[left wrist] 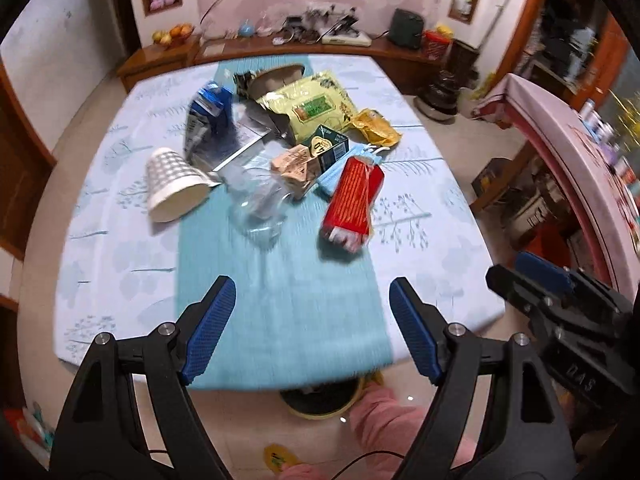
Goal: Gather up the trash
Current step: 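Grasp the red snack box with the left tool while the right tool grasps the blue face mask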
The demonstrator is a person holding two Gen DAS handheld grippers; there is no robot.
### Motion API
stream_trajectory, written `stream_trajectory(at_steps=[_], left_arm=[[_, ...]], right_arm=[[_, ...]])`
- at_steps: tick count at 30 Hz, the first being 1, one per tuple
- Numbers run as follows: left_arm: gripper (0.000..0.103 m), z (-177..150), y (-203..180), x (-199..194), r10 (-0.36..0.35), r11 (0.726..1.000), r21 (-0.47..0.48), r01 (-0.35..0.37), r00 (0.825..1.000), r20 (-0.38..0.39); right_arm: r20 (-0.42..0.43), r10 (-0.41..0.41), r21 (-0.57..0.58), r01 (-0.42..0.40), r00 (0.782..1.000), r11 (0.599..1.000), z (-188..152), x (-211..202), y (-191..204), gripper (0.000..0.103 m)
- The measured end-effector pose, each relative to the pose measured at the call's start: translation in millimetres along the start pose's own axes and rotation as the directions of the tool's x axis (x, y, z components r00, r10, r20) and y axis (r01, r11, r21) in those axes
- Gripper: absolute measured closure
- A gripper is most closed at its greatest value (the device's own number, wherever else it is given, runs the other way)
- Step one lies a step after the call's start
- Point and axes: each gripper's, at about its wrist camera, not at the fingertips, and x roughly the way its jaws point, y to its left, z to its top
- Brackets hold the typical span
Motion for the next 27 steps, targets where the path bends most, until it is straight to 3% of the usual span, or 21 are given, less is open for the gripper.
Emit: stream_trajectory(at_steps=[8, 22, 23, 25, 27], left_arm=[[0.026, 50, -32, 101, 0.095, 0.992, -0.067, -0.103, 0.989, -0.111], [0.027, 66, -62, 180, 0.202, 0.977, -0.025, -0.211, 0.96, -0.193], [0.029, 66, -63, 183, 0.208, 0.976, -0.025, -0.217, 0.959, -0.195], [0.048, 66, -62, 189, 0.203, 0.976, -0.036, -0.215, 0.957, -0.208], [0.055, 66, -58, 192, 0.193, 0.975, -0.069, -0.212, 0.958, -0.213]], right_arm=[[-0.116, 0.089, -0.021, -0.092, 0.989, 0.996, 44, 77, -67, 0.056], [-0.168, 0.183, 0.002, -0.185, 0.969, 0.983, 66, 125, -72, 0.056], [-0.17, 0.186, 0.005, -0.188, 0.968, 0.982, 65, 126, -72, 0.056], [-0.177, 0.195, 0.014, -0.196, 0.965, 0.981, 66, 129, -73, 0.056], [-0.181, 0.207, 0.017, -0.207, 0.962, 0.978, 68, 132, -71, 0.056]])
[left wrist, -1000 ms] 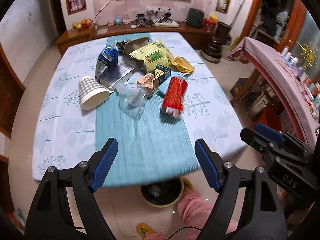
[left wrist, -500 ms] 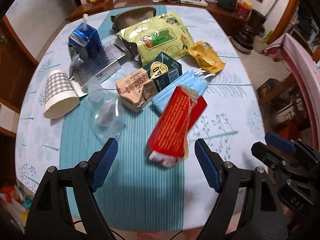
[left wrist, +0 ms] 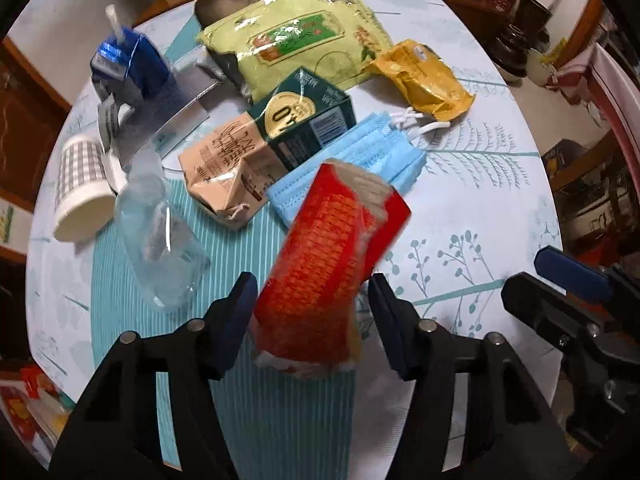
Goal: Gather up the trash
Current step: 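Grasp the red snack box with the left tool while the right tool grasps the blue face mask, then carry the red box and blue mask over the black bin and open both tools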
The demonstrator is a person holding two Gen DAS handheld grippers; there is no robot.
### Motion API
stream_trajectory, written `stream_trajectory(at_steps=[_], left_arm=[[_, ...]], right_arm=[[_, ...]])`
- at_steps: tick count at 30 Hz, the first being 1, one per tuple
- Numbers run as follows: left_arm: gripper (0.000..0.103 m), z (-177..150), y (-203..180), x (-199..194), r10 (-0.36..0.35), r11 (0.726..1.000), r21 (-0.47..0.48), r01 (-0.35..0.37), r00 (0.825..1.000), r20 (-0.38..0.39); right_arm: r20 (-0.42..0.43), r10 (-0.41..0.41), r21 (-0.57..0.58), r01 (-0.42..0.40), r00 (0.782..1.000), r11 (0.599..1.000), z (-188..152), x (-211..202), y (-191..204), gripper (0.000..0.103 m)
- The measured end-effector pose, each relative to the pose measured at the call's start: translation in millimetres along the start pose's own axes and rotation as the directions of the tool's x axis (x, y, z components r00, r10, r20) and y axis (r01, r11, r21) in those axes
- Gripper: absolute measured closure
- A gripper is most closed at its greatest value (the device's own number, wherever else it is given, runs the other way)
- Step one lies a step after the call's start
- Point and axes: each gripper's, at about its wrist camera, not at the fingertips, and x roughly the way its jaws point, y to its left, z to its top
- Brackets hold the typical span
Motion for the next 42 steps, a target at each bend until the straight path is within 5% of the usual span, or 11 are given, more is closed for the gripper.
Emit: stream_trajectory(at_steps=[6, 18, 23, 30, 35, 42], left_arm=[[0.079, -2, 11, -16, -0.014, 0.999, -0.039, 0.017, 0.998, 0.066], [0.081, -24, 55, -60, -0.067, 0.98, -0.177, 0.089, 0.99, 0.124], [0.081, -32, 71, -70, -0.043, 0.971, -0.229, 0.074, 0.989, 0.139], [0.081, -40, 105, -78, -0.033, 0.937, -0.34, 0.084, 0.988, 0.153], [0.081, -46, 125, -82, -0.017, 0.916, -0.394, 0.08, 0.987, 0.162], [0.081, -60, 145, -89, -0.018, 0.909, -0.408, 0.084, 0.987, 0.162]], right_arm=[[-0.012, 0.041, 0.008, -0.041, 0.999, 0.999, 8, 9, 9, 0.056], [-0.08, 0.134, 0.228, -0.113, 0.988, 0.967, 37, 55, 11, 0.053], [-0.077, 0.088, 0.268, -0.065, 0.993, 0.961, 46, 70, 17, 0.053], [-0.051, -0.017, 0.181, 0.027, 0.999, 0.983, 58, 86, 49, 0.053], [-0.065, -0.052, 0.131, 0.06, 0.997, 0.99, 54, 93, 65, 0.09], [-0.047, 0.003, 0.094, 0.002, 0.999, 0.996, 33, 69, 85, 0.097]])
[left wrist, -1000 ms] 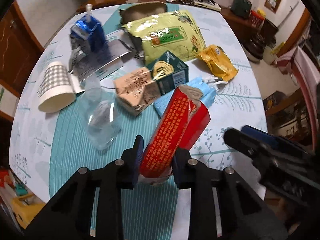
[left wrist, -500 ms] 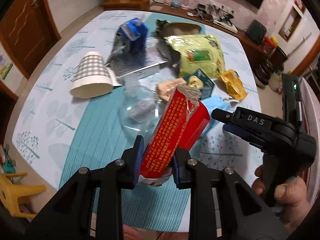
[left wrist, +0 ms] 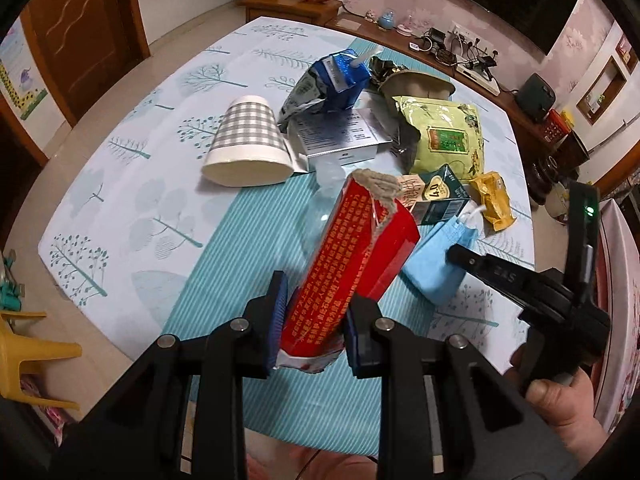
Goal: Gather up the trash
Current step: 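Carry the red box and blue mask over the black bin and open both tools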
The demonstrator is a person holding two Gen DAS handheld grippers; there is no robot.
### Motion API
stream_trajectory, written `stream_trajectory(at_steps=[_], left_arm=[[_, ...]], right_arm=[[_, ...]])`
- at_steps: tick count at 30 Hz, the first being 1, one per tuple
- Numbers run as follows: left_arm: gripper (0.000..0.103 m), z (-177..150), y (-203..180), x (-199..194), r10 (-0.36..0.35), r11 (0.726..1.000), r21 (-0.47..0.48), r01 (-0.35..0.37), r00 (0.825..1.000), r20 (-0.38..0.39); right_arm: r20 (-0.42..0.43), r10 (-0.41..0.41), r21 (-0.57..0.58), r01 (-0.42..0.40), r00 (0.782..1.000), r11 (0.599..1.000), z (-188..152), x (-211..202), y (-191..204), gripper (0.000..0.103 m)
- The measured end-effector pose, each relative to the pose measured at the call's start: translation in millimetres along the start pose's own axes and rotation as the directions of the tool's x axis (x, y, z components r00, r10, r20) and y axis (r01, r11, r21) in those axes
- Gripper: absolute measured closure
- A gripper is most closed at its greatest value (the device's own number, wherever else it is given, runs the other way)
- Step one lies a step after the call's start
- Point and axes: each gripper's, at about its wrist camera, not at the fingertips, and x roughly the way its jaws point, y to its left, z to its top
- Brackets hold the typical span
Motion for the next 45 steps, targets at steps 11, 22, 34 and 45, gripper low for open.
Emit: stream_trajectory(at_steps=[11, 22, 34, 45], left_arm=[[0.081, -13, 33, -33, -0.084, 0.989, 0.12, 0.082, 0.996, 0.006], [0.081, -37, 91, -83, -0.254, 0.916, 0.32, 0.242, 0.967, -0.004], [0.081, -109, 121, -100, -0.322, 0.816, 0.464, 0.344, 0.938, -0.129], [0.081, -149, 114, -91, -0.28, 0.799, 0.497, 0.337, 0.941, -0.187]], right_arm=[[0.119, -0.023, 0.033, 0.02, 0.993, 0.999, -83, -86, 27, 0.097], [0.246, -0.125, 0.123, 0.096, 0.961, 0.988, -210, -146, 91, 0.097], [0.202, -0.17, 0.107, 0.151, 0.964, 0.983, -310, -151, 137, 0.097], [0.106, -0.149, 0.125, 0.136, 0.983, 0.983, -335, -125, 108, 0.097]])
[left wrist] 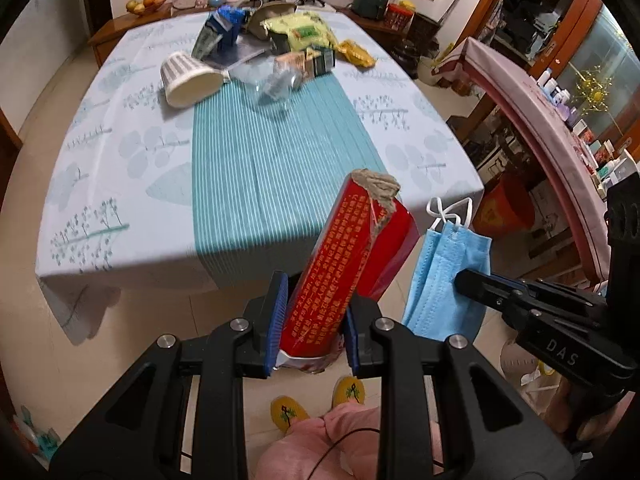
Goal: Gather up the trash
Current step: 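Carry the red box and blue mask over the black bin and open both tools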
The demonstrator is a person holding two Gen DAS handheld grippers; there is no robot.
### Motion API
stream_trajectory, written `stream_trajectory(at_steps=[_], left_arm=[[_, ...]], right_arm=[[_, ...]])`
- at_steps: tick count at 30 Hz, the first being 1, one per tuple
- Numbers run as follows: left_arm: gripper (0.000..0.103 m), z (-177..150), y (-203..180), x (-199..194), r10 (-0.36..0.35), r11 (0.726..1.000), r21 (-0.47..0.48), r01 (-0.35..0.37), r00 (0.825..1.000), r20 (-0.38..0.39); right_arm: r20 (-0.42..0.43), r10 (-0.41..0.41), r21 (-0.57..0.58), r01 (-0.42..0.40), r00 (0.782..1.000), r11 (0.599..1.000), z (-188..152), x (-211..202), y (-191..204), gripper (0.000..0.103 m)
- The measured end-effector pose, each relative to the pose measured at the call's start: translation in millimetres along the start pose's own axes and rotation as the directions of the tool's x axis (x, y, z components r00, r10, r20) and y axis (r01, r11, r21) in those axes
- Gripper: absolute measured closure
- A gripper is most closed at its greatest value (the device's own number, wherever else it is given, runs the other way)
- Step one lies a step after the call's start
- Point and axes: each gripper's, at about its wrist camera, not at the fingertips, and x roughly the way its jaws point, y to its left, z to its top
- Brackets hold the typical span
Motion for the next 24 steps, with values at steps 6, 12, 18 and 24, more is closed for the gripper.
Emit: stream_trajectory(at_steps=[6, 12, 18, 24], left_arm=[[0.081, -19, -11, 30, 0.011, 1.0, -0.006, -0.012, 0.998, -0.056], [0.081, -51, -21, 95, 0.029, 0.999, -0.024, -0.032, 0.994, -0.105], [0.081, -73, -25, 169, 0.053, 0.998, -0.03, -0.059, 0.986, -0.159], [0.08, -88, -21, 245, 0.077, 0.996, -0.021, -0.082, 0.977, -0.197]], right_arm=[[-0.076, 0.0, 0.027, 0.002, 0.997, 1.0, -18, 46, -33, 0.097], [-0.147, -0.004, 0.081, 0.016, 0.989, 0.997, -45, 115, -74, 0.097], [-0.167, 0.005, 0.143, 0.019, 0.986, 0.99, -66, 179, -113, 0.097], [-0.186, 0.008, 0.168, 0.023, 0.982, 0.985, -86, 245, -144, 0.097]])
